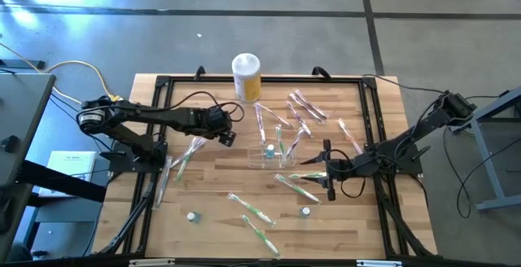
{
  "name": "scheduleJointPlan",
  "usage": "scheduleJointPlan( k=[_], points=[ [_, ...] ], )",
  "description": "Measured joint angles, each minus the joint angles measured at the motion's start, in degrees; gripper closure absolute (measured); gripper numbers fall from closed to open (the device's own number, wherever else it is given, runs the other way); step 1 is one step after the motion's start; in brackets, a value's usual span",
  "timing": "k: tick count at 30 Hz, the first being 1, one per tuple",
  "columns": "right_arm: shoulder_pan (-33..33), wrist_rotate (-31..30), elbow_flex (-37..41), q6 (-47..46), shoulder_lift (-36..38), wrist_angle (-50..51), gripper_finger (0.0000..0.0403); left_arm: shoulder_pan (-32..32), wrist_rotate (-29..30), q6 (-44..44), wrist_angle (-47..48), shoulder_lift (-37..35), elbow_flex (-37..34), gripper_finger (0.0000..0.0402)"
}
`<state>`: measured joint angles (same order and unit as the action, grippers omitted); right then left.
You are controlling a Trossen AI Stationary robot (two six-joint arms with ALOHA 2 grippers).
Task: Pick & Place toothbrushing station
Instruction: Put the mouthwash bottle into the transparent organizer
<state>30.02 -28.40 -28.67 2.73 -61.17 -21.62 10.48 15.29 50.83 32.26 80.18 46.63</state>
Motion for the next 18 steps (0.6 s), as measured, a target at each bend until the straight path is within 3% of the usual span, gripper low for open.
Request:
scheduleJointPlan(
  k=[13,18],
  points=[
    [0.0,0.0,0.0,-1.6,0.0,0.8,0.0211,0.0,0.0,0.7,-0.4,0.0,0.0,0.0147],
    [0.0,0.0,0.0,-1.6,0.0,0.8,0.0211,0.0,0.2,0.7,-0.4,0.0,0.0,0.0169]
  ],
)
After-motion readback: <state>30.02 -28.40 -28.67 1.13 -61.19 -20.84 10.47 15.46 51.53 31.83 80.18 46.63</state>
